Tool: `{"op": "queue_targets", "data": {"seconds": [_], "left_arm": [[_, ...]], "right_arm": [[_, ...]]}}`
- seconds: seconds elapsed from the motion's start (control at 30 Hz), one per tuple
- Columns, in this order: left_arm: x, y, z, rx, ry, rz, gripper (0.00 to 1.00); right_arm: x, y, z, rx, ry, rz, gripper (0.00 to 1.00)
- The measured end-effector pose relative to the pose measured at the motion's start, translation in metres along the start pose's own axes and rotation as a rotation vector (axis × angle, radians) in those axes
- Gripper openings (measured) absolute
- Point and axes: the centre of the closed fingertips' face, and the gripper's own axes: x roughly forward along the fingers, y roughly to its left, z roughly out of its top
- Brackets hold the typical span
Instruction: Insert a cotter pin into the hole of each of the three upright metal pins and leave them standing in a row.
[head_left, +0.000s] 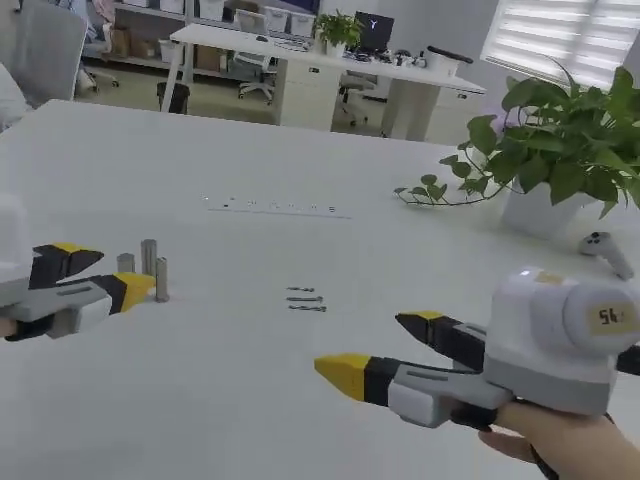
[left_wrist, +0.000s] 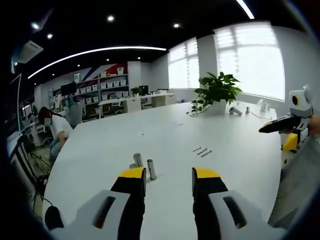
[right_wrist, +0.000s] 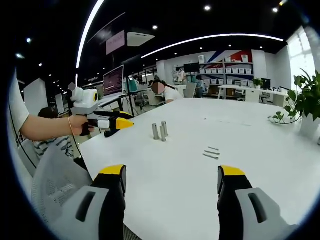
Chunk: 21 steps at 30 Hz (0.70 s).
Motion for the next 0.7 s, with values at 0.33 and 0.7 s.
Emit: {"op": "queue_targets", "data": {"seconds": [0.33,0.7], "left_arm": [[0.042,0.013,-0.009,-0.017,0.027,0.027,0.30],[0.076,0.027,-0.029,-0.029,0.068,0.101,0.25]], "right_arm": [[0.012,-0.001,0.005,-0.009,-0.015,0.023,0.71],[0.018,-0.009,0.001,-0.011,-0.003,0.036,0.69]]}}
